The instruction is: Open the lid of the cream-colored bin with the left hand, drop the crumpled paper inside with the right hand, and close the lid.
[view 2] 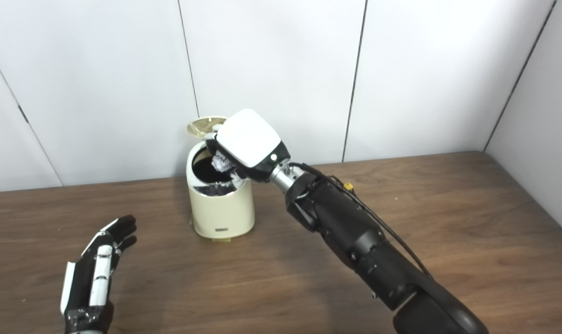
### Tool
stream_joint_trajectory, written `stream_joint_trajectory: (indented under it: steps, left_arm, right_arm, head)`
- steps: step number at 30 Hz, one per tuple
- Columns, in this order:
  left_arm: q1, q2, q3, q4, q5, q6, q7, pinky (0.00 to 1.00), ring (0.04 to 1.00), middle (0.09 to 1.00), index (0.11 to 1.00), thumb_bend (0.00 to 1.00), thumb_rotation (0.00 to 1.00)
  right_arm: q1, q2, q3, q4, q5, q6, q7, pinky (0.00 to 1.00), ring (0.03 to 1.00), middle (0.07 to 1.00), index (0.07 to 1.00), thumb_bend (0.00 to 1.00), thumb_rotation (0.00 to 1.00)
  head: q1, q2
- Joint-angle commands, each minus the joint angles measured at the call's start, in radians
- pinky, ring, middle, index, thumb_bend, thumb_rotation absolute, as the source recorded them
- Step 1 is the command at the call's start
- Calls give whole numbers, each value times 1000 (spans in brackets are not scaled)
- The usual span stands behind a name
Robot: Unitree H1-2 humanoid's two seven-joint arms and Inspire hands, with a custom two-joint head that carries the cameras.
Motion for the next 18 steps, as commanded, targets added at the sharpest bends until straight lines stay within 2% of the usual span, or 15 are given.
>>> stream_joint_trajectory:
  steps: [1, 8, 18]
  left_arm:
    - [-10, -10, -9, -5, 3, -28, 0, 827, 840, 822, 796, 352, 841]
    - [-12, -9, -9, -6, 4, -27, 1, 824, 841, 823, 799, 353, 845]
    - [-14, -8, -9, 1, 2, -31, 0, 817, 837, 820, 795, 332, 845]
  right_arm:
    - [-65, -12, -3, -11, 6, 30, -10, 300, 448, 573, 500, 489, 0]
    - [-63, -14, 8, -12, 5, 33, -28, 304, 456, 591, 499, 485, 0]
    - [-49, -21, 13, -33, 60, -15, -37, 321, 469, 586, 475, 489, 0]
  head:
    - [0, 1]
    - [0, 2]
    - [0, 5]
